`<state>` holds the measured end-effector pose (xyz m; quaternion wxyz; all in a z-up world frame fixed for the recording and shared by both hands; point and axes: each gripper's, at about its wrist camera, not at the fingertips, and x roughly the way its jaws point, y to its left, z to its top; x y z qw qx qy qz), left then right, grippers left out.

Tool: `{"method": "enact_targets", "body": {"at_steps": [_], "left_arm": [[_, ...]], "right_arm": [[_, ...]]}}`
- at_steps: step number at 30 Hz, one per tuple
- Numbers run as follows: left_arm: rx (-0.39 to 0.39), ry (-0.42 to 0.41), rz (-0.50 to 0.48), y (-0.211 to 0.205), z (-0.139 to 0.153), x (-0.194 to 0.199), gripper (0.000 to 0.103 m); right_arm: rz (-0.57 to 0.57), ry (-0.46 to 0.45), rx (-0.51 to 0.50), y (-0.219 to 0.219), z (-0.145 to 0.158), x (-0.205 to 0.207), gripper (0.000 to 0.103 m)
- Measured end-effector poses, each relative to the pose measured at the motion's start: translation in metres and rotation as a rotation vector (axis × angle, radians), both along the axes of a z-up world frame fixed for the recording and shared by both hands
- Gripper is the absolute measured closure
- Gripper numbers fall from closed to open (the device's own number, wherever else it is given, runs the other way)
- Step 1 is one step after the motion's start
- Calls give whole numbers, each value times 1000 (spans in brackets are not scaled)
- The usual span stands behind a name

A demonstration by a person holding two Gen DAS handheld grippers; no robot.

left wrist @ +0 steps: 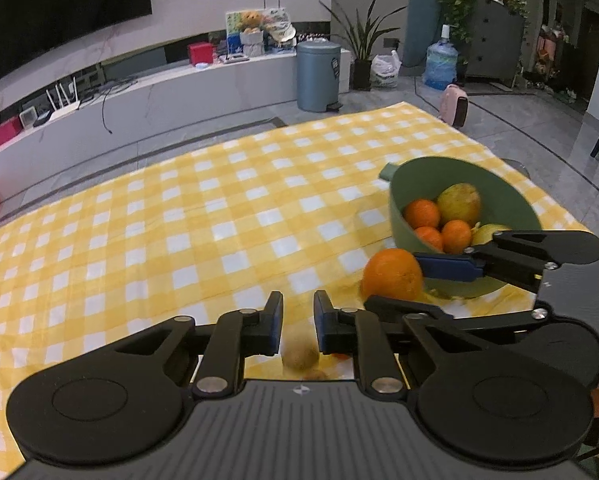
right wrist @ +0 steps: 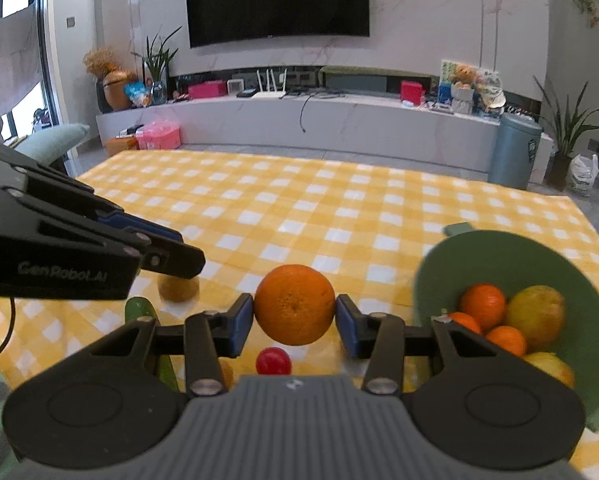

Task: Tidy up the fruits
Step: 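Carry the kiwi and orange over the green colander and lower them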

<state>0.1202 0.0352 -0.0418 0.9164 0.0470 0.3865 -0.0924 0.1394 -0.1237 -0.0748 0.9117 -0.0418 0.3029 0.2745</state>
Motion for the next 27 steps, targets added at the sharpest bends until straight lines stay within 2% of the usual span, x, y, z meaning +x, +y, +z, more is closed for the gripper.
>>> {"method": "enact_targets", "body": {"at_steps": [2,4,6,10,15,19,25,27], "left_arm": [[-5,-9,-9,-7,4,-2,85],[-8,-14,-16,-14,7,-3,92],[-15,-20,-27,-23,10,-5,95],[-43,-21,-52,-34,12,-5,95],[-102,41,-40,-25,4,-2,95],[-141,101,-25,-11,-8,-2,94],[-99,169,-8,-2,-32,-1,92],[-79,200,-17,-3,-42,2,85]], "right_arm": [[-10,-13,7,-11,7,-6,61],[-21,-24,12,-21,12,-11,61],[-31,-33,15,-33,17,-15,61],[-46,-38,1,-52,21,-22,61],[-63,-15,-21,-71,12,-35,61],[-93,25,-2,-82,-2,-42,61],[-85,54,15,-81,-17,-47,61],[-78,63,21,-82,-22,-46,61]]}}
